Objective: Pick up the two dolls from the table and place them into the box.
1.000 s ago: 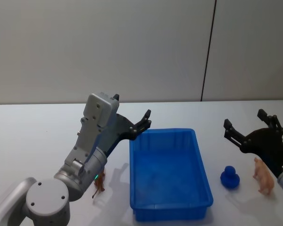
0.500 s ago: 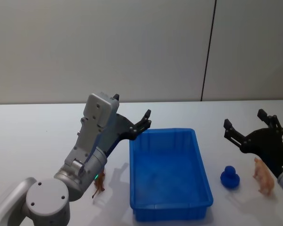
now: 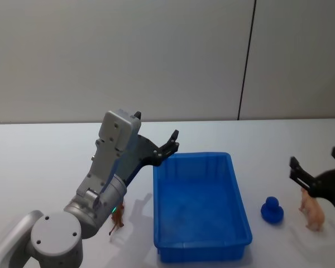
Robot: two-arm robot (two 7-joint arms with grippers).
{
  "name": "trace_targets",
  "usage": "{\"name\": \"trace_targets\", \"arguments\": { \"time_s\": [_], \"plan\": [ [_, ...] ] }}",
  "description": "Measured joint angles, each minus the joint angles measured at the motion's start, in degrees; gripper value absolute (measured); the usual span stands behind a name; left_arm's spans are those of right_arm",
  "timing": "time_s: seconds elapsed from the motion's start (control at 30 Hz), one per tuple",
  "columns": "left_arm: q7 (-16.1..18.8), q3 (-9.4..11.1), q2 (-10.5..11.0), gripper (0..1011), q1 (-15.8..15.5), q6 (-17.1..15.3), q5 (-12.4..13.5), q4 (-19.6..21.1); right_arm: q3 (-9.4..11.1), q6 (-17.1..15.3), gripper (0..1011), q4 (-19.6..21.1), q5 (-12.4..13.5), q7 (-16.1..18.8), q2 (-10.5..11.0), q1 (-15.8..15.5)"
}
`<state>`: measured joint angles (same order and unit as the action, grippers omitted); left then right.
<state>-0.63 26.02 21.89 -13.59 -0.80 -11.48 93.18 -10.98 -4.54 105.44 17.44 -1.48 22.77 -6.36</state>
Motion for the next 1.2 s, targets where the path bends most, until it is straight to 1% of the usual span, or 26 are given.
{"name": "trace_targets", "arguments": {
  "time_s": [0.13,0.27,0.37,0.5,0.6,0.7,0.8,1.0,1.1,1.2],
  "plan": [
    [0.0,0.0,0.0,1001,0.0,0.0,0.0,0.0,0.7,-1.8,1001,1.5,0.6,-2.4,1.1,-2.1],
    [0.0,0.0,0.0,1001,0.0,0.0,0.0,0.0,1.4,-4.4,1001,2.7,1.3,-4.8,1.9,-4.0],
    [0.0,0.0,0.0,1001,0.0,0.0,0.0,0.0,1.7,-5.9,1001,3.2,1.8,-5.8,2.2,-4.8],
    [0.0,0.0,0.0,1001,0.0,0.0,0.0,0.0,2.0,-8.9,1001,3.4,2.5,-7.0,2.3,-5.5],
    [0.0,0.0,0.0,1001,0.0,0.0,0.0,0.0,2.2,-11.0,1001,3.2,2.9,-7.5,2.1,-5.6],
    [0.0,0.0,0.0,1001,0.0,0.0,0.0,0.0,2.2,-12.3,1001,2.8,3.1,-7.7,1.9,-5.4],
    [0.0,0.0,0.0,1001,0.0,0.0,0.0,0.0,2.3,-14.5,1001,1.6,3.2,-7.8,1.4,-4.6],
    [0.0,0.0,0.0,1001,0.0,0.0,0.0,0.0,2.2,-16.7,1001,-0.3,3.1,-7.4,0.6,-3.3],
    [0.0,0.0,0.0,1001,0.0,0.0,0.0,0.0,2.0,-18.0,1001,-2.1,2.8,-6.7,0.0,-2.0],
    [0.0,0.0,0.0,1001,0.0,0.0,0.0,0.0,1.9,-18.6,1001,-3.1,2.5,-6.2,-0.5,-1.3]
  ]
}}
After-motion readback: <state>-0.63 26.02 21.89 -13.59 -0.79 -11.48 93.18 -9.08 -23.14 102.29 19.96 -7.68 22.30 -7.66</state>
